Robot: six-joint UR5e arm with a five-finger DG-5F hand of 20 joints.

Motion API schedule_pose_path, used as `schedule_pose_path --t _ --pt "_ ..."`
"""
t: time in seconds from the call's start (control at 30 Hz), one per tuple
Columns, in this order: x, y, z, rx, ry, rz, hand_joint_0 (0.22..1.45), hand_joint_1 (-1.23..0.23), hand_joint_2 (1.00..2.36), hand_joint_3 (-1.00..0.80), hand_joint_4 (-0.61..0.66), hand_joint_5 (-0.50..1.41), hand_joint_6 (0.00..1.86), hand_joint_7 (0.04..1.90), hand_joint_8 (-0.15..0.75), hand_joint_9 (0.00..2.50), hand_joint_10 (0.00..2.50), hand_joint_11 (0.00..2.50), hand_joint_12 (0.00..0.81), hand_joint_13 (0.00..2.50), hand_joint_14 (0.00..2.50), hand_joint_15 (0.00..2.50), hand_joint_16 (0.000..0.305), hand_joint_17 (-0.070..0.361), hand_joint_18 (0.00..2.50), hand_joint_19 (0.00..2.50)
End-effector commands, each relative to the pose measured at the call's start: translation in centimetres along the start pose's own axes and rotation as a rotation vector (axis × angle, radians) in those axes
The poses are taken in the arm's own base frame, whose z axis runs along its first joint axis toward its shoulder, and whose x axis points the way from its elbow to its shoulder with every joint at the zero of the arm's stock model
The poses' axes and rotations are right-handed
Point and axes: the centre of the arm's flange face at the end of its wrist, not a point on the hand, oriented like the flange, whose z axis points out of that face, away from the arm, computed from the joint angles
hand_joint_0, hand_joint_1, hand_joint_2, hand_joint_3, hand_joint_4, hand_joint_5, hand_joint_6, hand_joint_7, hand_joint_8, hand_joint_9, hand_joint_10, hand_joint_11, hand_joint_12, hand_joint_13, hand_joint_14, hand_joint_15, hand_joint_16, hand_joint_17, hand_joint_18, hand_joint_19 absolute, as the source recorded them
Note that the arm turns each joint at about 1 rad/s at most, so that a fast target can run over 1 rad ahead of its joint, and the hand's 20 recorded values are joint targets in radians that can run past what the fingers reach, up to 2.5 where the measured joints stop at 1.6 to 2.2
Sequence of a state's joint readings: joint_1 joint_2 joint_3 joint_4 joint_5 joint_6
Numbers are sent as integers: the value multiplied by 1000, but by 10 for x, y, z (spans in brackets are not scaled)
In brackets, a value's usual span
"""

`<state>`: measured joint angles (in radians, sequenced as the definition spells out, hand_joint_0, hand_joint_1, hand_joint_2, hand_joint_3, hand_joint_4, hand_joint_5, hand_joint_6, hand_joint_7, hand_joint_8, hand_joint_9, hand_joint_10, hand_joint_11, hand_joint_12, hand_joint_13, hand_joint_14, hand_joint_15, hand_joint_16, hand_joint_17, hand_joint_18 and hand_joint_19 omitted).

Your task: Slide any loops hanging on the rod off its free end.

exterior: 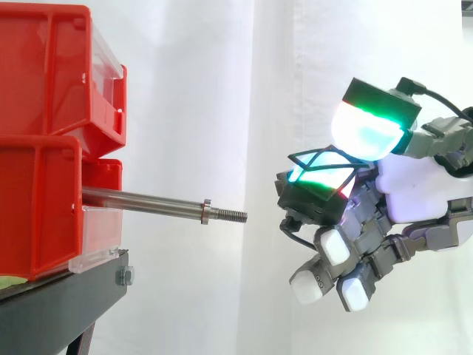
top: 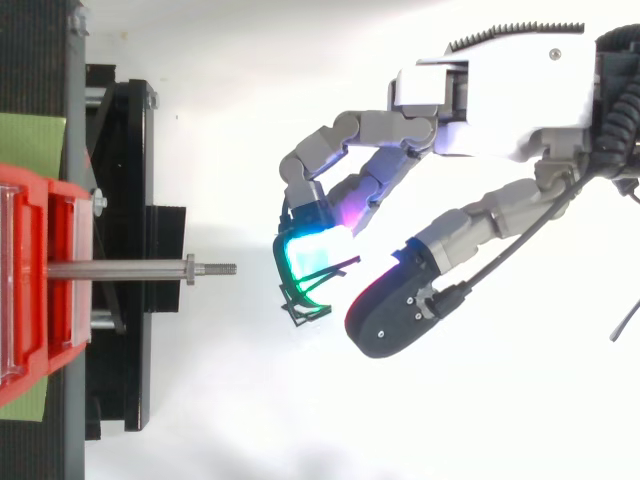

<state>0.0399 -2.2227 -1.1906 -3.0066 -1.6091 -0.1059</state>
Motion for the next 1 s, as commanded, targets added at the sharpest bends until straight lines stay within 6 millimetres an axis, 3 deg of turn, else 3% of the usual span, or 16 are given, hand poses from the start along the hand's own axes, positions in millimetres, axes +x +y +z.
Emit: schedule_pose_path --t 0.0,0.27,0.37,0.47,0.6,0.7,0.97 --pt "0 0 0 0 0 0 614 -623 1000 -500 57 -100 683 1290 258 965 13 327 294 684 2 48 45 100 738 404" --pt "1 0 0 0 1 0 615 -573 1020 -247 106 -83 592 1442 281 941 11 328 296 655 1 61 44 100 709 416" --pt "0 -1 0 1 0 0 616 -655 1019 -221 132 -111 592 1426 280 875 11 325 300 627 1 61 45 102 692 397" --pt "0 0 0 0 0 0 636 -773 1017 -257 174 -175 714 1252 284 834 13 394 315 613 2 54 47 105 695 365" --pt "0 0 0 0 0 0 677 -812 1007 -406 170 -200 780 1161 286 819 13 423 318 616 1 46 47 107 717 363" --pt "0 -1 0 1 0 0 687 -804 1000 -500 170 -198 798 1121 288 841 14 430 314 635 0 43 47 107 732 361" --pt "0 0 0 0 0 0 638 -707 1000 -500 161 -170 777 1161 295 895 13 417 310 660 1 56 46 103 739 383"
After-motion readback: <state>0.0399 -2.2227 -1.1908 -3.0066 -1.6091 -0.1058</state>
